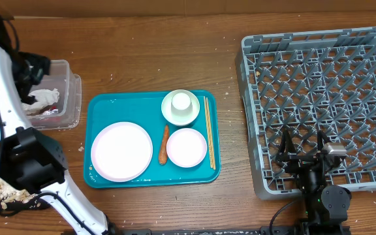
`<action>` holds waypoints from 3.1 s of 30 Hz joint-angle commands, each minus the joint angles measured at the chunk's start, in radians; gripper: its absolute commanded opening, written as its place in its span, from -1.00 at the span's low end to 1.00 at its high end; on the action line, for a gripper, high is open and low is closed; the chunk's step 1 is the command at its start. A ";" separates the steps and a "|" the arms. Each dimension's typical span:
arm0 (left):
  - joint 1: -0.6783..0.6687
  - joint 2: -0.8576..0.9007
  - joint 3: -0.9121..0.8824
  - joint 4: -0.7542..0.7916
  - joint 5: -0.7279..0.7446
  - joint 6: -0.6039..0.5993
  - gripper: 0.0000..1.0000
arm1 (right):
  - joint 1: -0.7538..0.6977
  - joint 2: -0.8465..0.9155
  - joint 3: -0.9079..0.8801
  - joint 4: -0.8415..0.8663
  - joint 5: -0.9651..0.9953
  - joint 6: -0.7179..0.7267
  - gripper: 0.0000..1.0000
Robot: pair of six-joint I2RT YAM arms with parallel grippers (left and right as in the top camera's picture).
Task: Sort waste into correct bins and load items into the dishwasher
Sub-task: 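Carry the tissue left and release it into the clear bin, then move the right gripper over the white cup on the tray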
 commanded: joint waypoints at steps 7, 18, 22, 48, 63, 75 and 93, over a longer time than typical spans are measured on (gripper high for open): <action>-0.222 -0.015 -0.005 -0.016 -0.132 0.127 1.00 | -0.006 -0.007 -0.010 0.006 0.002 -0.005 1.00; -0.311 -0.015 -0.005 -0.016 -0.087 0.127 1.00 | -0.006 -0.007 -0.010 0.048 -0.117 0.079 1.00; -0.311 -0.015 -0.005 -0.032 -0.087 0.127 1.00 | -0.006 -0.007 -0.010 0.131 -0.328 0.198 1.00; -0.311 -0.015 -0.005 0.029 -0.084 0.126 1.00 | -0.006 0.300 0.495 0.367 -0.404 0.179 1.00; -0.240 -0.014 -0.005 0.009 0.005 0.136 1.00 | 0.126 1.372 1.723 -0.594 -0.924 -0.066 1.00; -0.110 -0.014 -0.005 -0.002 -0.097 0.138 1.00 | 0.330 1.719 1.939 -1.025 -0.709 -0.011 1.00; -0.105 -0.014 -0.005 0.005 -0.095 0.138 1.00 | 0.700 1.856 1.934 -0.930 0.182 0.120 1.00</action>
